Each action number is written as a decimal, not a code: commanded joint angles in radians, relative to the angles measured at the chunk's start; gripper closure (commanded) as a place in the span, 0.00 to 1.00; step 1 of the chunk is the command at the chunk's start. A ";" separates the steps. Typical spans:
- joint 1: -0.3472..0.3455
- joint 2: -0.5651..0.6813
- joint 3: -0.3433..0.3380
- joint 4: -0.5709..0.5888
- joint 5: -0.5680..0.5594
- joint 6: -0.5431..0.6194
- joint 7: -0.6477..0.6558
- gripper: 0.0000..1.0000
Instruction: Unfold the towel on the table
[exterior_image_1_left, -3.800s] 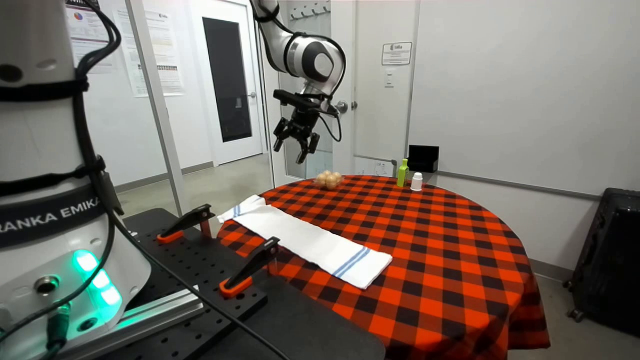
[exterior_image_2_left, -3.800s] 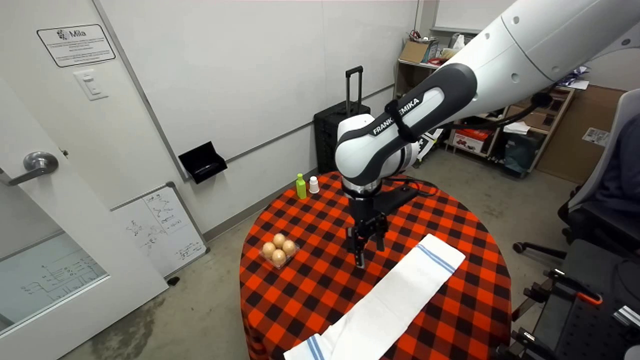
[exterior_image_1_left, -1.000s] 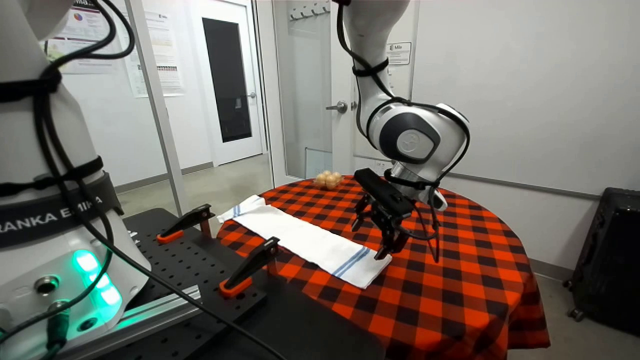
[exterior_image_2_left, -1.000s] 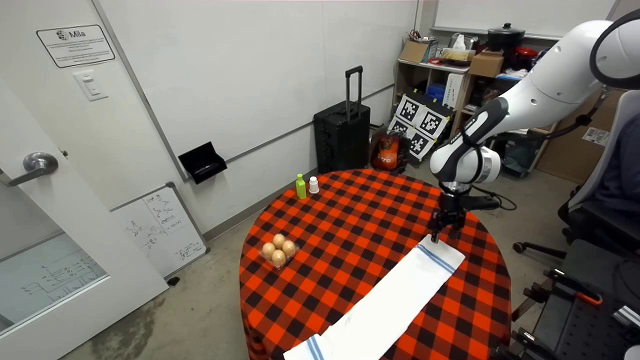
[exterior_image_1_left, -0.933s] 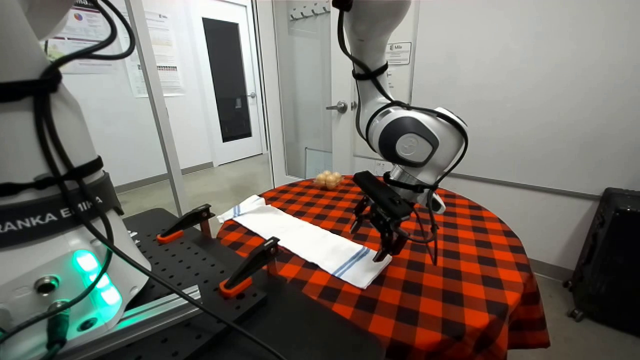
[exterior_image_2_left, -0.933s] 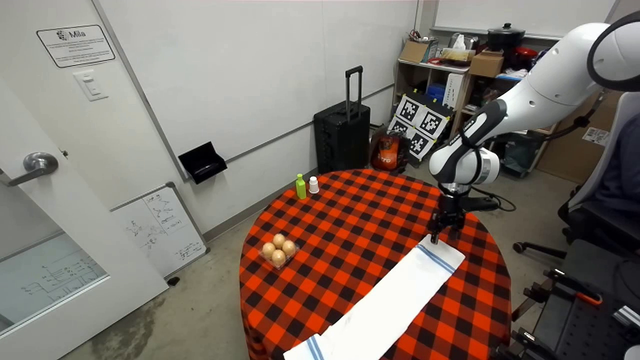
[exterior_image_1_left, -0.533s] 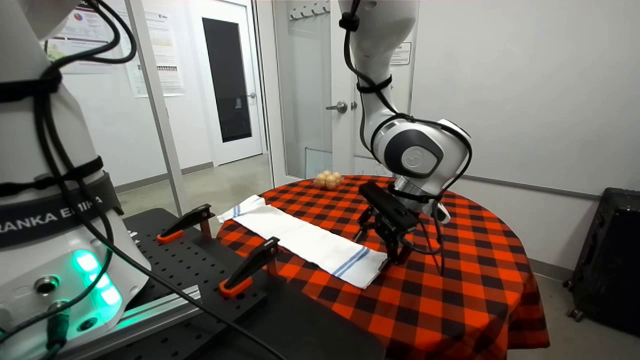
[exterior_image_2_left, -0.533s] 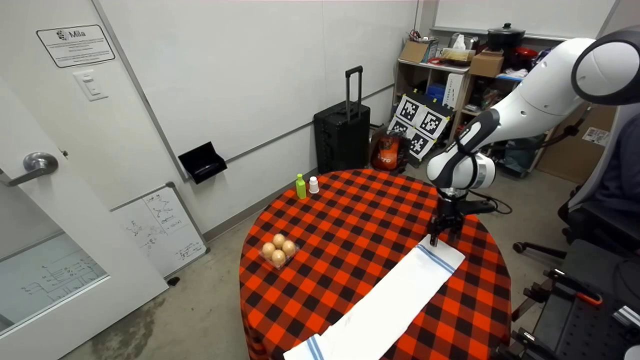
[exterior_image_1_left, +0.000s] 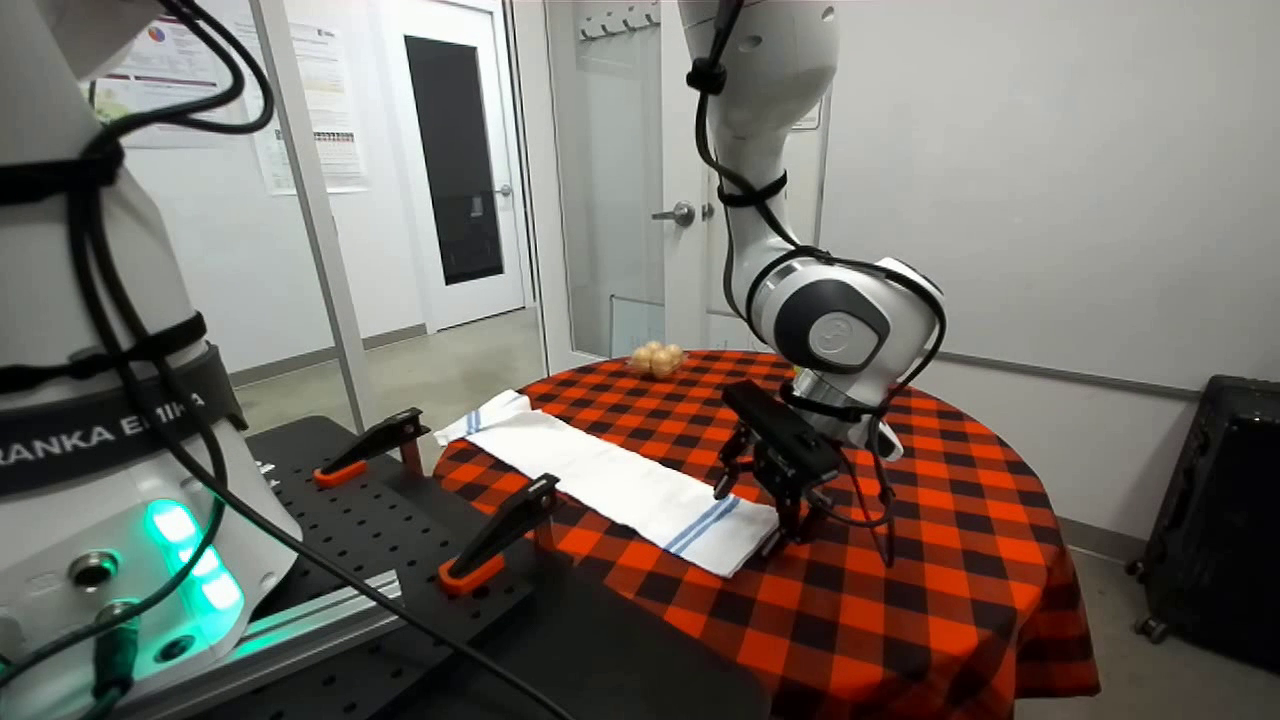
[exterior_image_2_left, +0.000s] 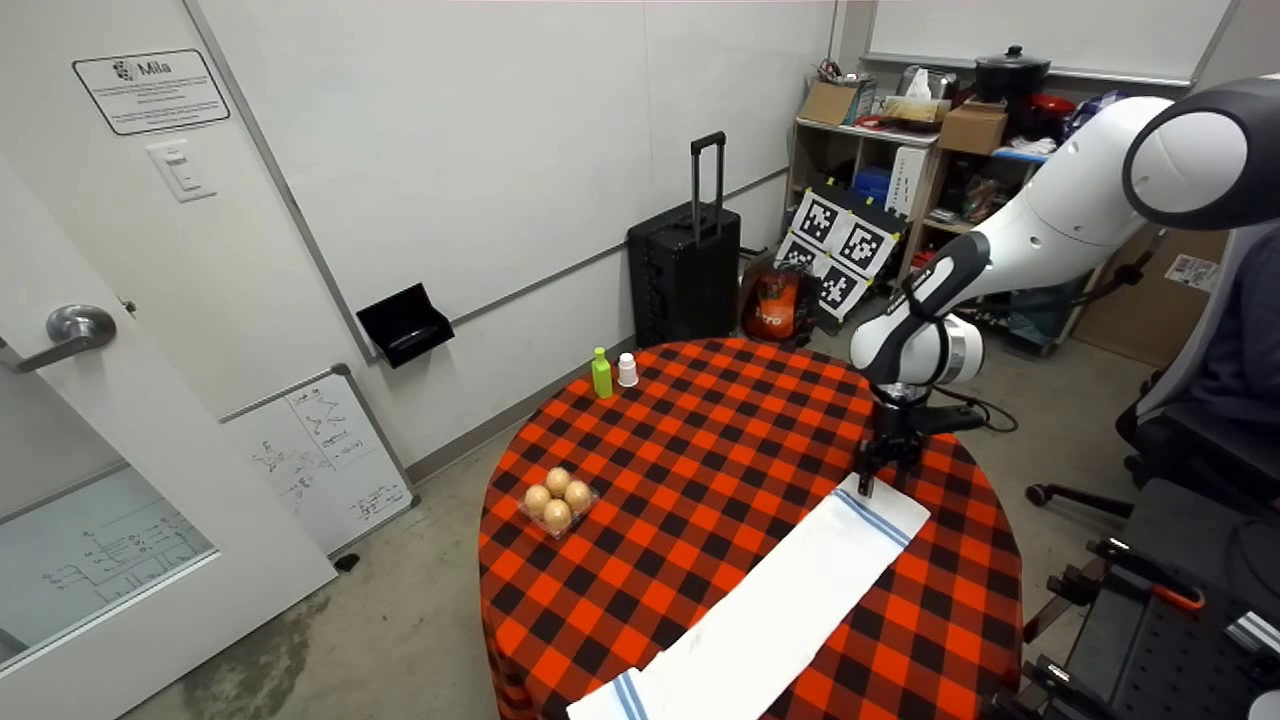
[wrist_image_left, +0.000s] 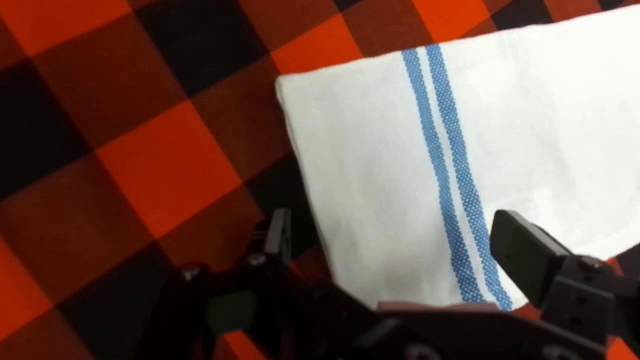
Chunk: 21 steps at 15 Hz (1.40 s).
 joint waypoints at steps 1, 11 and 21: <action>0.012 0.036 -0.004 0.045 -0.024 -0.029 -0.008 0.26; 0.021 0.031 -0.009 0.046 -0.069 -0.024 -0.008 0.91; 0.093 -0.043 -0.153 0.041 -0.180 0.143 0.094 0.97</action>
